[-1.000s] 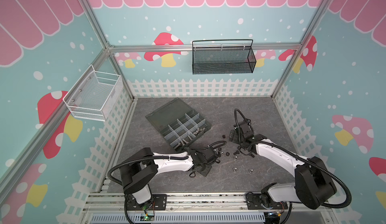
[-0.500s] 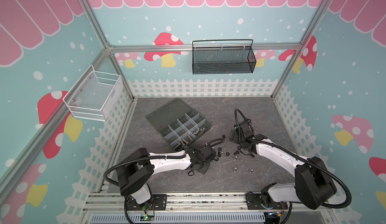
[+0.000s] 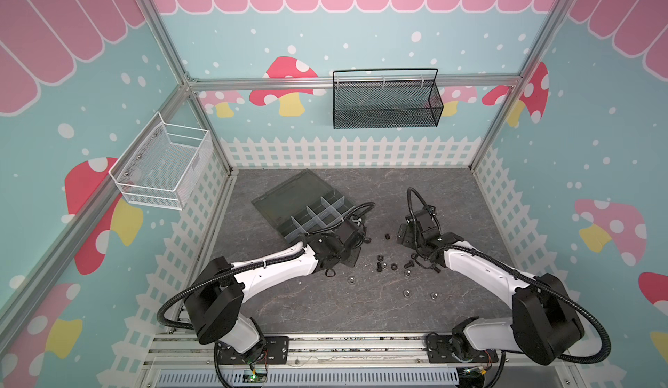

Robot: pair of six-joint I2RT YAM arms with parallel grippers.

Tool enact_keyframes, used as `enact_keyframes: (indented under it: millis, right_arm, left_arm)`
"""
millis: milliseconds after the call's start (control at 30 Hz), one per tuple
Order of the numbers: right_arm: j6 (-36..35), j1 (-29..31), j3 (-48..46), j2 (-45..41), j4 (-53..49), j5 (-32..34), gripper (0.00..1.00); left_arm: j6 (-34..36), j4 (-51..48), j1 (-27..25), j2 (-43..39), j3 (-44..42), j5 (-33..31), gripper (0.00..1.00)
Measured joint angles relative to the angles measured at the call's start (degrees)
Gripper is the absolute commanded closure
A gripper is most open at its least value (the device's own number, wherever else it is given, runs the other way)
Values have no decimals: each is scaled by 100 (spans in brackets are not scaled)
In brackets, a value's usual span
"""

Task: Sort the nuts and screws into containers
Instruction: 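Carry the wing nut with the left gripper over the wing-nut compartment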

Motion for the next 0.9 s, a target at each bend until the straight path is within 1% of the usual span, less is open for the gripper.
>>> enact_keyframes:
  millis: [133,233,500,633,900]
  right_arm:
    - [24,0,0,-59,-2,2,3]
    - [61,0,-13,-125,4,4,4]
    - [122,-2,-98,-208,-20,20,4]
    - [122,-2,-98,-232,-22,24,4]
    - [125,-2,-98,-260,-24,33,4]
  left_arm:
    - [214,243,444,374,608,61,94]
    - [374,339,675,662,920,107,94]
    - [520,396,1150,1375,1285,391,94]
    - [573,385,1285,1598,1340,507,94]
    - [697,389,1327,1921,1438,612,91]
